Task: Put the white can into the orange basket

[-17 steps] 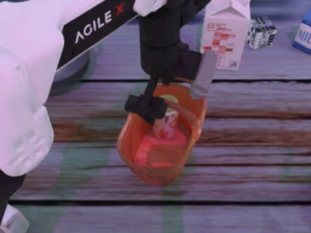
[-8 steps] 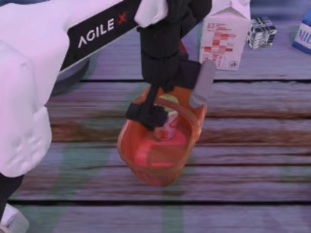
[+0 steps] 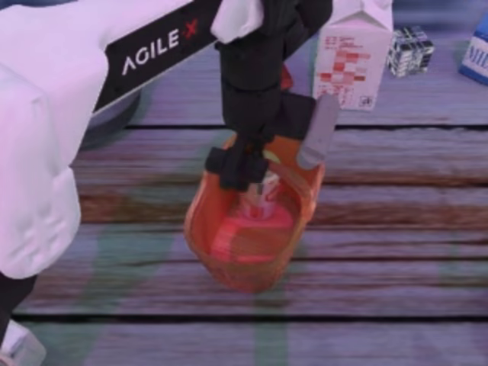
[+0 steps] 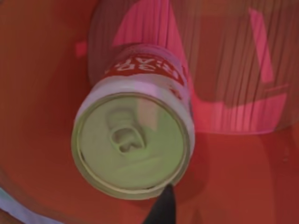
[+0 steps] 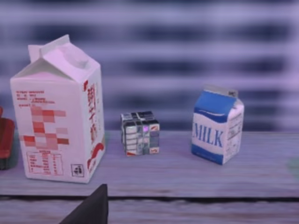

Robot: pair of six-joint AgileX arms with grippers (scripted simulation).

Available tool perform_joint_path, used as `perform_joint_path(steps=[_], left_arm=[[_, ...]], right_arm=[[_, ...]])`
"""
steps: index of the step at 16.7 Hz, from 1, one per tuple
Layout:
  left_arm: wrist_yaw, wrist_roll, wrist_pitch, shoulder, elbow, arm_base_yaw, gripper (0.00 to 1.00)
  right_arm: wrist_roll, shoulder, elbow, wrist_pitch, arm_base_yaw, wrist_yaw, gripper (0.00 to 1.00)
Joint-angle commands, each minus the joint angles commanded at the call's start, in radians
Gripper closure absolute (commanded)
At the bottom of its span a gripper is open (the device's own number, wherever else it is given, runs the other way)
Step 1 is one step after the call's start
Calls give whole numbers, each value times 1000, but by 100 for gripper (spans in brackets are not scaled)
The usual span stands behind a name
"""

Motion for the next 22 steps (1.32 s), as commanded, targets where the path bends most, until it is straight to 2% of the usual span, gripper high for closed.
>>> perform_joint_path(steps=[5,6,22], left_arm=[[0,0,0,0,0,0,98],[0,0,0,0,0,0,100],[0,0,0,0,0,0,100]], right_arm=[[0,0,0,0,0,0,0],[0,0,0,0,0,0,0],[0,0,0,0,0,0,0]])
